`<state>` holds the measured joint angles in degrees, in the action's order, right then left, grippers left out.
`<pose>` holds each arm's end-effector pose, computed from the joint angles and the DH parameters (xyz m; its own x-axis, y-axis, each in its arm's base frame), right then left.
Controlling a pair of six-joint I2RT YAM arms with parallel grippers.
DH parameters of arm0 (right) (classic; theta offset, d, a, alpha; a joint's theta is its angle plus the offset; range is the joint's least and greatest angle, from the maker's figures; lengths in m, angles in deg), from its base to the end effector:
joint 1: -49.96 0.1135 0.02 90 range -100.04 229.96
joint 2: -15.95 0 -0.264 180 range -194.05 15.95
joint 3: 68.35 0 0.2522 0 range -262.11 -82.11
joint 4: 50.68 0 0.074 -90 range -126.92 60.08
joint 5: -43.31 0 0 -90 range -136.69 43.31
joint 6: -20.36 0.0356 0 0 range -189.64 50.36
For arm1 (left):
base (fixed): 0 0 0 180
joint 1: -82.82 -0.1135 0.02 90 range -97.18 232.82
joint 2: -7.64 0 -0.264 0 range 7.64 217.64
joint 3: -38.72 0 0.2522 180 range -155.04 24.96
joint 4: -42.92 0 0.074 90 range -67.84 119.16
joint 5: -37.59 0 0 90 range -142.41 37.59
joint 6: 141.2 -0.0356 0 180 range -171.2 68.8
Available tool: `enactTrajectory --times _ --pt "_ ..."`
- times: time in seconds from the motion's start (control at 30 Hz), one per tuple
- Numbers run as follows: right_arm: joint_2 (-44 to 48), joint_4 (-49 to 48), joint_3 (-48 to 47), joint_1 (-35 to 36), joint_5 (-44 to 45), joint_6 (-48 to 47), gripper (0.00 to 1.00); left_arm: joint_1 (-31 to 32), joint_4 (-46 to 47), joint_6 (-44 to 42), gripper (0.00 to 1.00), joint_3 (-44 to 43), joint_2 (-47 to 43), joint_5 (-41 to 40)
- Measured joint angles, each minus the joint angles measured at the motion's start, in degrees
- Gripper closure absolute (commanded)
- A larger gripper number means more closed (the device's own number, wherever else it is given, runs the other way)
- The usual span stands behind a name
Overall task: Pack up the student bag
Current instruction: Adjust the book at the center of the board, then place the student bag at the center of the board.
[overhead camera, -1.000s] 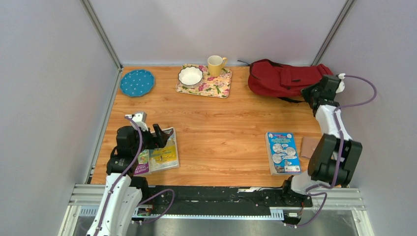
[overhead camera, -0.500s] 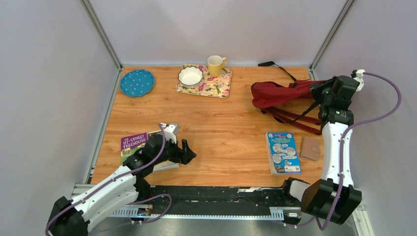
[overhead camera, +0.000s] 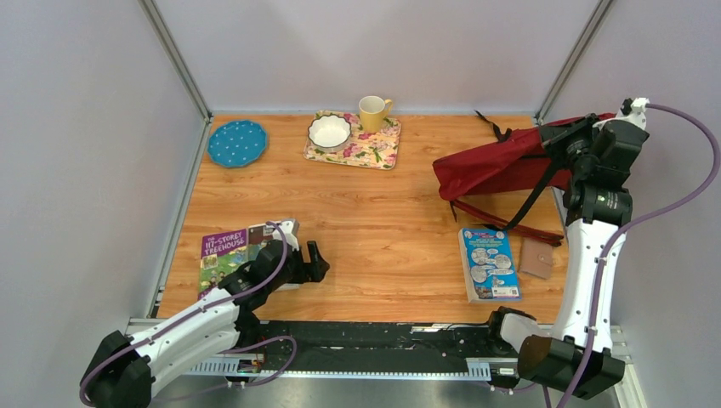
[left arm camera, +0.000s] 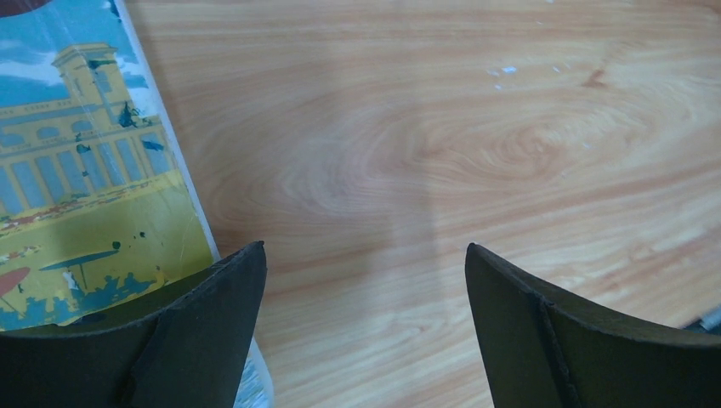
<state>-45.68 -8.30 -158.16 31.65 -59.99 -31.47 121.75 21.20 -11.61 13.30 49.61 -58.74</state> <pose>0.2135 -0.0620 0.4382 -0.1250 0.6749 -0.7273 0.2178 0.7338 0.6435 0.1202 -0.0920 0.1505 -0.7264 -0.2275 -0.6485 0.1223 0.8858 -0.4477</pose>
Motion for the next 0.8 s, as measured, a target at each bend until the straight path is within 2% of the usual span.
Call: enactTrajectory --times 0.2,0.5,0.67,0.8 --pt "1.2 2.5 -4.6 0.0 -5.1 -0.6 1.0 -0.6 -3.0 -0.8 0.01 -0.9 1.1 -6.1" --pt "3.2 6.1 -9.3 1.7 -12.2 -0.8 1.0 -2.4 -8.1 -1.5 0.01 -2.7 -3.7 -7.7" --pt "3.4 4.3 -10.0 2.1 -17.0 1.4 1.0 -2.6 -10.5 -2.0 0.01 -8.8 -5.1 -7.0" --pt "1.5 1.3 -10.1 5.1 -17.8 3.6 1.0 -2.6 -11.0 -2.6 0.01 -13.9 -7.5 -6.7"
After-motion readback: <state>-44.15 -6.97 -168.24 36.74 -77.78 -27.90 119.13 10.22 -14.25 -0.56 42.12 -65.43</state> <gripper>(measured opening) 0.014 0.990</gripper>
